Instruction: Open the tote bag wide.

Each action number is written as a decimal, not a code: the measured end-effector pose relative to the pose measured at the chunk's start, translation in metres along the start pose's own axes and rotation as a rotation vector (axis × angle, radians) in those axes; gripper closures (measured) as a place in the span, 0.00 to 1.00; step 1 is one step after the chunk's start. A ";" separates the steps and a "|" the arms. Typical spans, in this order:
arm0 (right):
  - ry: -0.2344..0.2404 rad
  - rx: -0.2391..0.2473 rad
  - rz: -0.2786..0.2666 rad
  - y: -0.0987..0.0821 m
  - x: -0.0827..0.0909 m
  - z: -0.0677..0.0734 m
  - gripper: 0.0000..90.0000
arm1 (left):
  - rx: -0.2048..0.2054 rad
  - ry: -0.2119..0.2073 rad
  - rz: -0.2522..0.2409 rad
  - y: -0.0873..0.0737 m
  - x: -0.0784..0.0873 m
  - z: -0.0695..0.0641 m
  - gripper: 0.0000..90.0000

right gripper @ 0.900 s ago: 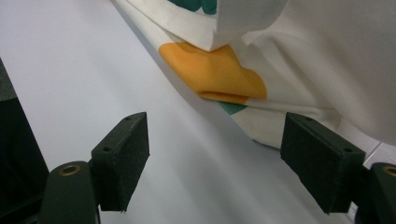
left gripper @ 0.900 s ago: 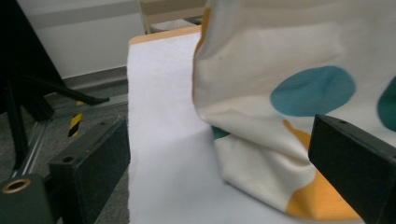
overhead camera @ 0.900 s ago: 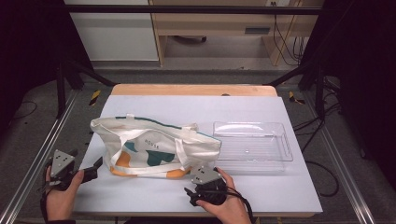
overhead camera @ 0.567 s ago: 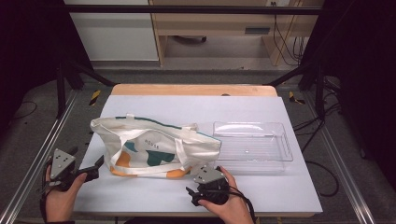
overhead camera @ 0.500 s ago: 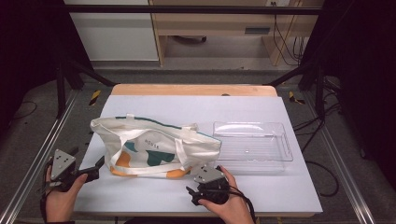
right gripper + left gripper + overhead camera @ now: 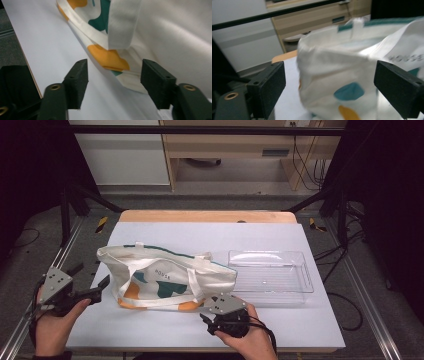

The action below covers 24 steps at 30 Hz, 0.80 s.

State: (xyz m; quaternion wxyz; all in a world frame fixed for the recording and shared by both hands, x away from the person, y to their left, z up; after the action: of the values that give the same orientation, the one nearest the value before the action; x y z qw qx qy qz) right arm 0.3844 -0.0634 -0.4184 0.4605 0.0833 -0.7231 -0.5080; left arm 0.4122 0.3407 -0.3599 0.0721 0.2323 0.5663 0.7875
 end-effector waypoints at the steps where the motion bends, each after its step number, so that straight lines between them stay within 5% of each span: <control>1: 0.000 0.001 -0.005 0.003 0.002 -0.001 0.50 | 0.001 -0.039 -0.002 0.009 -0.002 0.000 0.12; 9: 0.011 0.038 -0.027 0.032 0.020 -0.004 0.66 | -0.082 -0.152 0.063 0.061 -0.026 0.008 0.17; 15: 0.016 0.080 -0.062 0.078 0.035 -0.007 0.70 | -0.182 -0.192 0.118 0.092 -0.051 0.007 0.30; 18: 0.017 0.083 -0.050 0.091 0.030 -0.010 0.68 | -0.190 -0.214 0.141 0.096 -0.062 0.008 0.34; 19: 0.032 0.070 -0.042 0.109 0.020 -0.015 0.62 | -0.188 -0.237 0.167 0.098 -0.074 0.009 0.35; 24: 0.037 0.071 0.016 0.138 -0.012 -0.022 0.59 | -0.217 -0.279 0.228 0.096 -0.097 0.008 0.42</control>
State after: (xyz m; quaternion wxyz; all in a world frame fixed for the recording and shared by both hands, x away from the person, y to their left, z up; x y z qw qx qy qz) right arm 0.4555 -0.0056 -0.3117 0.4744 0.1030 -0.7328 -0.4767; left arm 0.5154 0.2773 -0.2968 0.0847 0.3927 0.4326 0.8071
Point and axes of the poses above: each handheld gripper's, and its own axes: x roughly backward along the jaws, y roughly out of its top, z roughly to its left, the point moved 1 cm from there along -x, roughly forward along the jaws, and after that the axes turned 6 degrees about -x, right-handed, at the moved point
